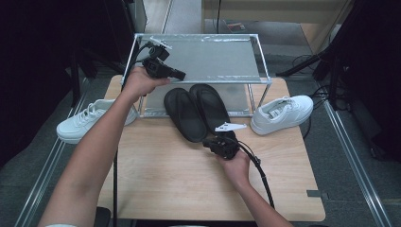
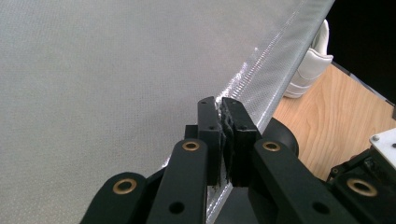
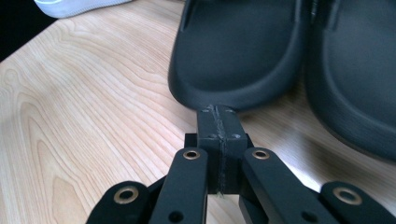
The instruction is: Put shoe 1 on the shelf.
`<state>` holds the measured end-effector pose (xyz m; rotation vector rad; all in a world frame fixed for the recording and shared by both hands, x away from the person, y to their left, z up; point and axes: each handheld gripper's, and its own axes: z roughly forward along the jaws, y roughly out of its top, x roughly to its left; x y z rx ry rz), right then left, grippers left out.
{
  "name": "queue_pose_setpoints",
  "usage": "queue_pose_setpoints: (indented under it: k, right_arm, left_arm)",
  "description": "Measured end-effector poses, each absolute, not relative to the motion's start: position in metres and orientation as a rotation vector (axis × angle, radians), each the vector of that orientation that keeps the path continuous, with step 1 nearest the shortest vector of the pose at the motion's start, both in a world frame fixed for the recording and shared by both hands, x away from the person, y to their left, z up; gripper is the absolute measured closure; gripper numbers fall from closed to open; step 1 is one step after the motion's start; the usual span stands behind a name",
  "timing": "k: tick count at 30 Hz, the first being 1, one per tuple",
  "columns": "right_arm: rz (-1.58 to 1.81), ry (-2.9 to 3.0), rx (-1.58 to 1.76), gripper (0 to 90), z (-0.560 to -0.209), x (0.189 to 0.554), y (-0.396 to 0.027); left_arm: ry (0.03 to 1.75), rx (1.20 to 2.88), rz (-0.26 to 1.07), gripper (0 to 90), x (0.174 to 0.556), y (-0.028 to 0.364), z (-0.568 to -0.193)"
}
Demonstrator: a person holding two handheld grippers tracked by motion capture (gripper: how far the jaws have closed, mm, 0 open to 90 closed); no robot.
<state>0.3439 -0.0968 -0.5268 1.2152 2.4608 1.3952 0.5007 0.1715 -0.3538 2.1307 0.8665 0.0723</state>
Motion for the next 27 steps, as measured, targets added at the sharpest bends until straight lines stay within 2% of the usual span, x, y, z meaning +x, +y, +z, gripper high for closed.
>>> queue_pose_setpoints:
  k: [12,27]
  right_arm:
    - [1.421,2.458,1.210,90.0,-0.530,0.354,-0.069]
    - [1.422,2.458,1.209,90.0,-0.533,0.355,-0.072]
  left_arm:
    - [0.869,2.130,0.075,87.2,0.500,0.171,-0.354]
    - [0.873,2.124,0.075,87.2,0.500,0.171,-0.354]
